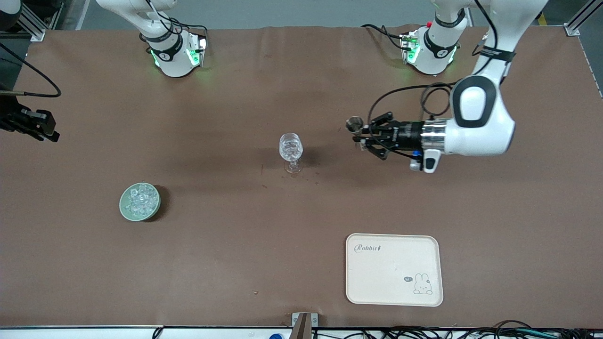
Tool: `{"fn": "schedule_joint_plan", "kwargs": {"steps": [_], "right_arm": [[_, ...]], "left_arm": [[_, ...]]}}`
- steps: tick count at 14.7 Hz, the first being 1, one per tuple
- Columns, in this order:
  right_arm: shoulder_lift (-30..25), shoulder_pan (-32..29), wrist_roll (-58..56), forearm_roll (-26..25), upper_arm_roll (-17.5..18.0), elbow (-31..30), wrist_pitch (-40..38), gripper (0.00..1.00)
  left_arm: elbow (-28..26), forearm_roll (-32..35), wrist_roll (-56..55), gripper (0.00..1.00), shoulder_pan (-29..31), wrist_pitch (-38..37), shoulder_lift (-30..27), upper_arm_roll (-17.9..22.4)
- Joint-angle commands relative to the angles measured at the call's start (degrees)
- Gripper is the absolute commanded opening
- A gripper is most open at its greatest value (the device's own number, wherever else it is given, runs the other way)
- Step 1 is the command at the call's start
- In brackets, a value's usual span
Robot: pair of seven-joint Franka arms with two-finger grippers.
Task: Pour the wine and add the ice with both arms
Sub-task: 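Carry the silver jigger over the wine glass with the left gripper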
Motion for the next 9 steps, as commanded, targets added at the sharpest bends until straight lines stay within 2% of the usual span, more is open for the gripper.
{"fn": "schedule_joint_plan", "kwargs": {"steps": [1, 5, 9], "right_arm": [[-2.28, -0.45, -0.64, 0.0, 0.42, -2.49, 1.01, 0.01], [-2.19, -2.22, -0.64, 0.09, 2.7, -2.49, 1.01, 0.01], [-2.1, -1.16, -0.63, 0.0, 2.44, -1.88, 0.93, 0.01]], "left_arm": [[1.08, -1.1, -2.62, 0.0, 0.22, 6.98, 2.58, -5.23], [2.66, -0.05, -4.03, 0.0, -0.13, 14.46, 4.6, -9.63], [6.08, 7.74, -6.4, 0.0, -2.06, 18.69, 8.55, -11.65]]}}
